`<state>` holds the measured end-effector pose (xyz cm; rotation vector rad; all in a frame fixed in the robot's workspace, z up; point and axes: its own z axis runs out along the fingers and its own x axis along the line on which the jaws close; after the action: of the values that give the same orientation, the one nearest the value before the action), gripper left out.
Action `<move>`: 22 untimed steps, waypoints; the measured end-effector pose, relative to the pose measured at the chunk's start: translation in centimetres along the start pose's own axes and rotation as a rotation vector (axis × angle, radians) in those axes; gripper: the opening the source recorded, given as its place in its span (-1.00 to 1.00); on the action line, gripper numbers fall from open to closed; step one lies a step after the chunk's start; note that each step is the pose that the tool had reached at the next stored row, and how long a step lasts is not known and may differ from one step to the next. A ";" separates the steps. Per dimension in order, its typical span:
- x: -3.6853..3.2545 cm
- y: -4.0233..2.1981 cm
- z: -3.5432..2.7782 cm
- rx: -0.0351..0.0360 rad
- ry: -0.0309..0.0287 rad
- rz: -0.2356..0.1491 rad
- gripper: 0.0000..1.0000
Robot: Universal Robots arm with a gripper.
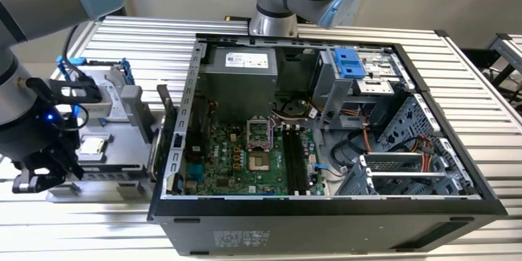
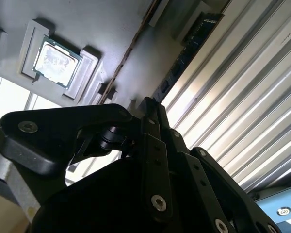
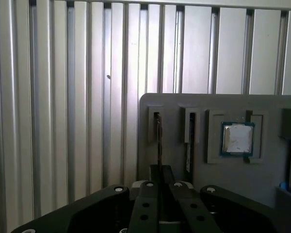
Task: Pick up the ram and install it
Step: 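Pick up the ram and move it above insertion slot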
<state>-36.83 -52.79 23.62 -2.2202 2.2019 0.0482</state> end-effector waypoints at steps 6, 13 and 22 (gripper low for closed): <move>-0.02 0.01 -0.57 0.0001 0.0000 0.004 -1.00; -0.04 0.01 -1.15 0.0002 0.0000 0.004 -1.00; -0.06 0.02 -1.87 0.0001 0.0000 0.004 -1.00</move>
<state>-36.83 -52.78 25.50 -2.2162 2.2059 0.0482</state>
